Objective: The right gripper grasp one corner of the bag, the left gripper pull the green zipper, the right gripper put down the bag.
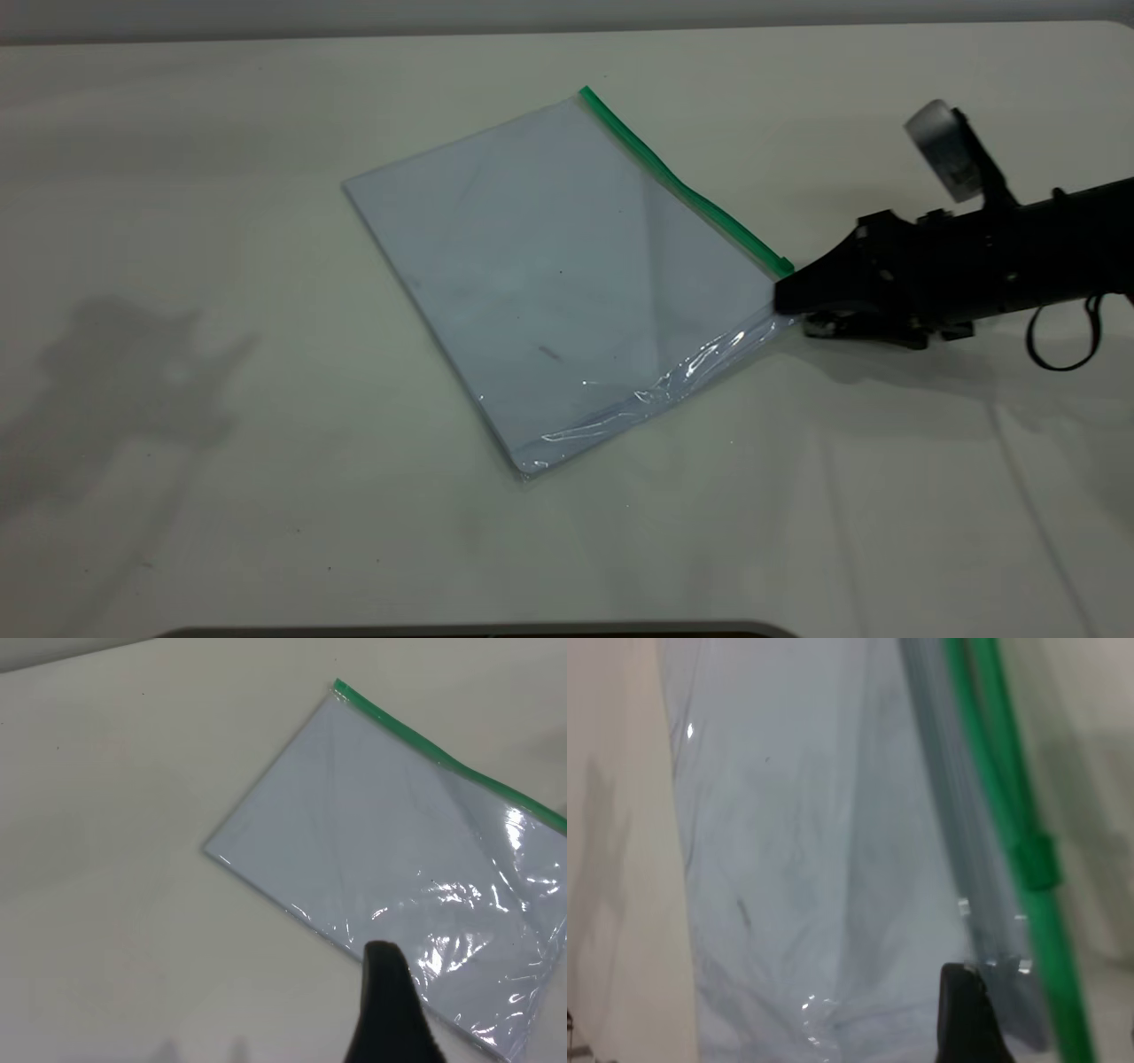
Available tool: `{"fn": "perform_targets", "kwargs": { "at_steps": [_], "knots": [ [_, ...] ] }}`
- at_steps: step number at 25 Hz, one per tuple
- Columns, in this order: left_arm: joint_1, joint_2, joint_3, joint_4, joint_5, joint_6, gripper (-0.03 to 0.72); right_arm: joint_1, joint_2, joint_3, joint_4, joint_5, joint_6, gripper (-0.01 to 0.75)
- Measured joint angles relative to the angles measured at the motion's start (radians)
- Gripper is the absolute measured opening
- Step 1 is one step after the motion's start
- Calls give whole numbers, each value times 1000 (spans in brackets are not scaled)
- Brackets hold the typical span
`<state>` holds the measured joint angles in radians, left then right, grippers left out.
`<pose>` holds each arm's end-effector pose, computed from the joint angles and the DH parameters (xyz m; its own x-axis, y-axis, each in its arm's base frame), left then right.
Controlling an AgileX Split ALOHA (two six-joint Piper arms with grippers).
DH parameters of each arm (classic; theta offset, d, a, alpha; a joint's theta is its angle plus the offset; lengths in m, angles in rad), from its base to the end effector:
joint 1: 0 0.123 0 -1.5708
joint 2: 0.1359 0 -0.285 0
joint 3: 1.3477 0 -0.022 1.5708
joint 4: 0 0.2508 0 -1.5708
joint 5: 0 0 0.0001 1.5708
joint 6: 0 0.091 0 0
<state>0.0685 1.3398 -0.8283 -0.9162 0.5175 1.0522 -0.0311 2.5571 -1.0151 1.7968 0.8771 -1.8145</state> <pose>0.2731 -0.0171 0.2659 -0.6264 0.1445 -0.7660 0.3563 0.9271 -0.1164 0.3320 0.0580 -0.0559 -0.9497 0.0967 -0.2977 -0.1613 0.6641 0.7300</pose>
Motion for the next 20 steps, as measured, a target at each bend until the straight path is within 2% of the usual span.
{"fn": "perform_targets", "kwargs": {
  "at_steps": [6,8,11,17,20],
  "knots": [
    [0,10,0,0,0,0,554,44,2,-26,-1,-8,0,478],
    [0,10,0,-1,0,0,554,44,3,-26,-1,-10,0,453],
    [0,10,0,-1,0,0,554,43,3,-26,-1,-11,-2,362],
    [0,10,0,-1,0,-2,554,43,3,-26,-40,51,-6,60],
    [0,11,0,-12,0,1,554,43,-4,-26,-65,59,-6,33]
  ]
}}
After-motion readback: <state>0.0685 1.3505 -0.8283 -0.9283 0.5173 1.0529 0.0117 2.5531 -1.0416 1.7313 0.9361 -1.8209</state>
